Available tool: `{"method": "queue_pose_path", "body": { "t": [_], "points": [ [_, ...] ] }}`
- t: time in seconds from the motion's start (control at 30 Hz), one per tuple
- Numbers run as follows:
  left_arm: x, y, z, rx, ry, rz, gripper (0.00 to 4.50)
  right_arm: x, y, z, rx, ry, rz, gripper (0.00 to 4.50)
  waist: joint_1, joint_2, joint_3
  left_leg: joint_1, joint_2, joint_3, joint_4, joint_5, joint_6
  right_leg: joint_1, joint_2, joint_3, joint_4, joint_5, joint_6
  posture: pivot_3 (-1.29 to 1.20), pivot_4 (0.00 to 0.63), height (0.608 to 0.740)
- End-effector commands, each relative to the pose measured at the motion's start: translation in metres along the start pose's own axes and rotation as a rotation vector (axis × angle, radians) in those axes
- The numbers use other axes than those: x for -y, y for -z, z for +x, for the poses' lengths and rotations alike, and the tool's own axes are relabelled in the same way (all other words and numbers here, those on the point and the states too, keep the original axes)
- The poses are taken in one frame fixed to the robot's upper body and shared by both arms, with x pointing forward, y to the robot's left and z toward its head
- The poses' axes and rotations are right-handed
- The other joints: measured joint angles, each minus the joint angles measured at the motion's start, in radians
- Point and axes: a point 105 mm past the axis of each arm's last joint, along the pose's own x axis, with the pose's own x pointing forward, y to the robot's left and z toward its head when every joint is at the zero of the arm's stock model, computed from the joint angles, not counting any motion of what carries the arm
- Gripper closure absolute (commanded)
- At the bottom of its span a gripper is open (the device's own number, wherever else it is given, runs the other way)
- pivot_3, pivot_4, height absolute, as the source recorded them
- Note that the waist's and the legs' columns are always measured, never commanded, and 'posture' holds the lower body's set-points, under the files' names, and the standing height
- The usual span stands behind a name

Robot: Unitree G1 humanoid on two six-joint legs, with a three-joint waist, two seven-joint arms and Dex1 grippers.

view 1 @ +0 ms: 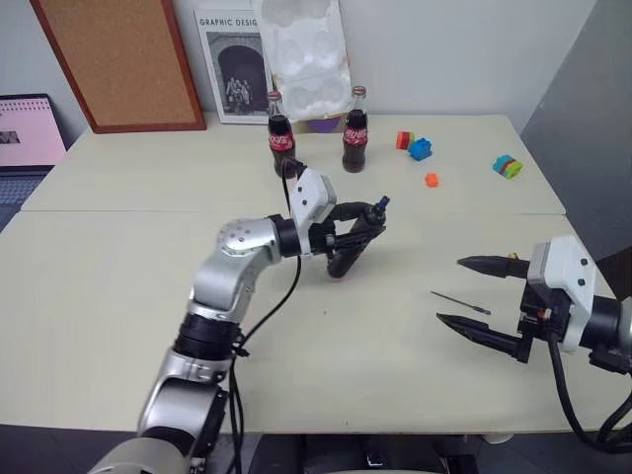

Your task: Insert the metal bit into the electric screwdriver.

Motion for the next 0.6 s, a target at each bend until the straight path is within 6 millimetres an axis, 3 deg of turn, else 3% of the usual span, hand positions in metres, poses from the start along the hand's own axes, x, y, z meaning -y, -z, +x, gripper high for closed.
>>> {"method": "queue_pose_path", "body": {
  "t": [0.03,0.33,0.6],
  "points": [
    [0.001,-0.004,0.007,0.081,-0.087,0.034,2.85,0.002,-0.004,0.002,-0.002,0.008,-0.036,0.00,0.001,0.000,0.000,0.000,0.000,0.000,0.000,0.000,0.000,0.000,0.000,0.000,0.000,0.000,0.000,0.00,0.150,0.740],
    [0.013,0.030,0.001,0.039,-0.157,-0.032,2.86,0.005,-0.004,0.000,-0.031,0.007,-0.054,0.00,0.001,0.000,0.000,0.001,0.000,0.001,0.000,0.000,0.000,0.001,0.000,0.002,0.000,0.000,0.000,0.00,0.150,0.740],
    [0.009,0.026,-0.022,0.020,-0.200,-0.019,2.86,0.009,0.000,-0.002,-0.059,0.009,-0.066,0.00,0.000,0.000,-0.001,0.001,0.000,0.002,-0.001,0.000,0.000,0.002,0.000,0.001,0.000,0.000,0.000,0.00,0.150,0.740]
  ]
}}
